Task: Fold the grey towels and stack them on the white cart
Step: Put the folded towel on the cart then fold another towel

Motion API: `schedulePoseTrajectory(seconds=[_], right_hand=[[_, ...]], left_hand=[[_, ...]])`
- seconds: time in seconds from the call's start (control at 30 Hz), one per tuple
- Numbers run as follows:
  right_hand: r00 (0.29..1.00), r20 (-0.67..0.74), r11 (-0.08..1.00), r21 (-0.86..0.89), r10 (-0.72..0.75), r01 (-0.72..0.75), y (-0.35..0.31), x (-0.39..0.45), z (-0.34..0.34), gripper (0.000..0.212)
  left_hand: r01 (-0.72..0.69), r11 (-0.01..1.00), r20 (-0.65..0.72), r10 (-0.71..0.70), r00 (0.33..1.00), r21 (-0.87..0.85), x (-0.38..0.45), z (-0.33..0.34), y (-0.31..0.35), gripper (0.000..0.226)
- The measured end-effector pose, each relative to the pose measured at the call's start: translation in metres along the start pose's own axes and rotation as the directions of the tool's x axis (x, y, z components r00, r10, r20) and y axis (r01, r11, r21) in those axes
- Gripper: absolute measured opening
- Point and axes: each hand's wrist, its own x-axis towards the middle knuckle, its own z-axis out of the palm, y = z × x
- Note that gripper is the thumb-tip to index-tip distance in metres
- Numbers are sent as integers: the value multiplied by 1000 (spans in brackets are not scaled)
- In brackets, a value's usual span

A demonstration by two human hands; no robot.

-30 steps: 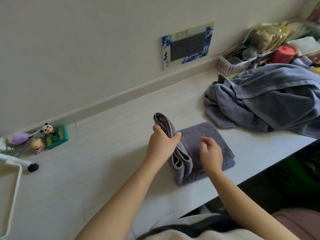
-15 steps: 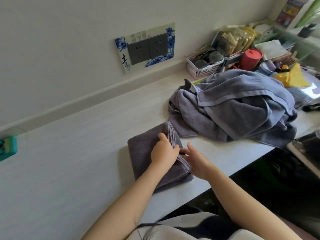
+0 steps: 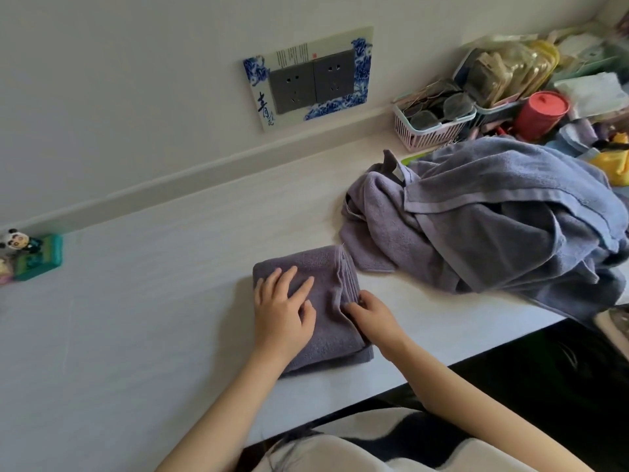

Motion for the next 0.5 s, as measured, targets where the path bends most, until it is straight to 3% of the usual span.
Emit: schedulePoseTrajectory(seconds=[0.1, 0.2, 0.27, 0.37, 0.43, 0.5], right_hand=[[993, 71, 980, 168, 92, -103, -3, 0, -4, 35], [989, 136, 998, 28, 53, -57, -10, -4, -6, 55], [992, 124, 999, -53, 17, -10, -8, -4, -4, 46], [998, 65, 999, -42, -23, 26, -1, -5, -6, 25], [998, 56, 999, -39, -32, 34, 3, -5, -5, 20], [997, 27, 987, -142, -75, 78, 5, -6, -2, 18]], left_hand=[[2, 982, 169, -34, 985, 187, -8, 12, 5, 54], [-16, 969, 225, -42, 973, 247, -11, 25, 16, 58], [-14, 967, 212, -42, 976, 253, -12, 29, 16, 57], [-22, 977, 213, -24, 977, 210, -14, 31, 17, 56], [-33, 987, 211, -1, 977, 156, -12, 31, 15, 55], [-24, 996, 187, 7, 982, 89, -10, 30, 8, 54]])
